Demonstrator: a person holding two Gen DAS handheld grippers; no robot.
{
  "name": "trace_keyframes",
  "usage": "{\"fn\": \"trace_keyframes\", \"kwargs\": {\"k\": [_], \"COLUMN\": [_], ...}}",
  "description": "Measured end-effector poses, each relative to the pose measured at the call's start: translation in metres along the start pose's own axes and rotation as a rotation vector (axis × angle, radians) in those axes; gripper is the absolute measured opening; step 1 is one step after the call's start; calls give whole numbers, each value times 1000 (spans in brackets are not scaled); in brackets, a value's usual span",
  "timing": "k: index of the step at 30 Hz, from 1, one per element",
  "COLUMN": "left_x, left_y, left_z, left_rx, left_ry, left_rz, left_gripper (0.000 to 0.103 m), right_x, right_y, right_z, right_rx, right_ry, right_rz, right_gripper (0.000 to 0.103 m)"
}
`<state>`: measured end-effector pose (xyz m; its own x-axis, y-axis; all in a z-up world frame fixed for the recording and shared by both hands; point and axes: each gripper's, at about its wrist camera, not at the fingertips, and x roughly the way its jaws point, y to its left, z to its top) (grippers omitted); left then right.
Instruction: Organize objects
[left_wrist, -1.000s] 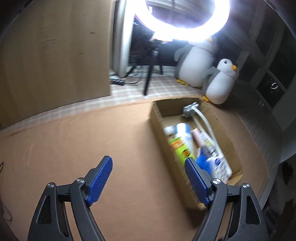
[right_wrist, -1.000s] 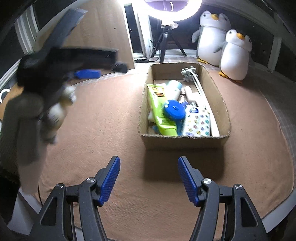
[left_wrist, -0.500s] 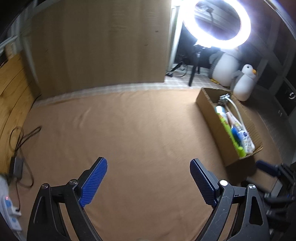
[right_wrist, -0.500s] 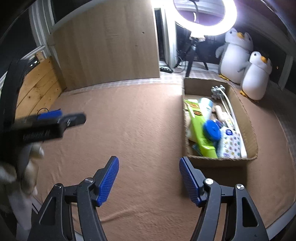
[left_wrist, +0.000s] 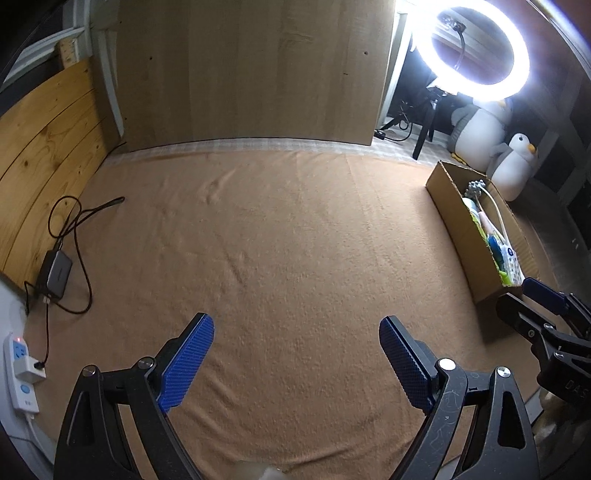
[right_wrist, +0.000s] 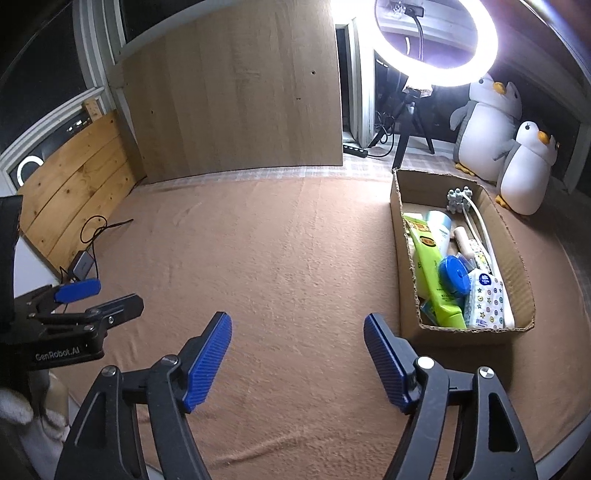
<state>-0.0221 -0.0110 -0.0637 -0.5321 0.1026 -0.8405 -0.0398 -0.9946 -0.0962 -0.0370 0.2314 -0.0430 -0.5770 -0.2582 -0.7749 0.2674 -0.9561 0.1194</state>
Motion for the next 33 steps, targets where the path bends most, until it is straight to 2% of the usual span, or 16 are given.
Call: {"fn": "trace_keyframes", "kwargs": {"k": [33], "left_x": [6], "left_y": [2], "left_z": [-1], "left_rx": [-4], "left_ry": [17], "left_rz": [8], "left_gripper": [93], "right_x": [5], "right_y": [11], "right_z": [-5], "right_rx": [6], "right_ry": [9], "right_rz": [-8], "right_gripper": [73]}}
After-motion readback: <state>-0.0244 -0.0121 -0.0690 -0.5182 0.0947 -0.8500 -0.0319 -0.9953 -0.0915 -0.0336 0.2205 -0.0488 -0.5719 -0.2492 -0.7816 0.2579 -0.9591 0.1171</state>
